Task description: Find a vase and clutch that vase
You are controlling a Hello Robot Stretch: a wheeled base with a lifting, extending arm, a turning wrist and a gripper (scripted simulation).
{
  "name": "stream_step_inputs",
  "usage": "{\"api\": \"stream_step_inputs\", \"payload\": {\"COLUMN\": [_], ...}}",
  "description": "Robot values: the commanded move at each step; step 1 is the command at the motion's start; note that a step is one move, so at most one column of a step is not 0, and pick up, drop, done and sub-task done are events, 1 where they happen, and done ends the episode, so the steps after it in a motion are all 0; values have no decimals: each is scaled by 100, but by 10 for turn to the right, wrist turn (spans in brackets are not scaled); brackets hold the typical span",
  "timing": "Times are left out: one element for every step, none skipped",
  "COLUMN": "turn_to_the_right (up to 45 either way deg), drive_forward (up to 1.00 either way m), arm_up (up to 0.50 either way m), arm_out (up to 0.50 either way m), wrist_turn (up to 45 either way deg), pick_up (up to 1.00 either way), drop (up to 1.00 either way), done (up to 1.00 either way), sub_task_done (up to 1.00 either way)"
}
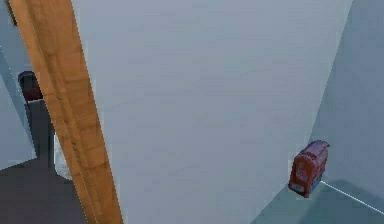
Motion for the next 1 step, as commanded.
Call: {"api": "stream_step_inputs", "payload": {"turn_to_the_right": [0], "drive_forward": [0], "arm_up": [0], "arm_out": [0], "wrist_turn": [0], "pick_up": [100], "drop": [0], "done": [0], "sub_task_done": [0]}}
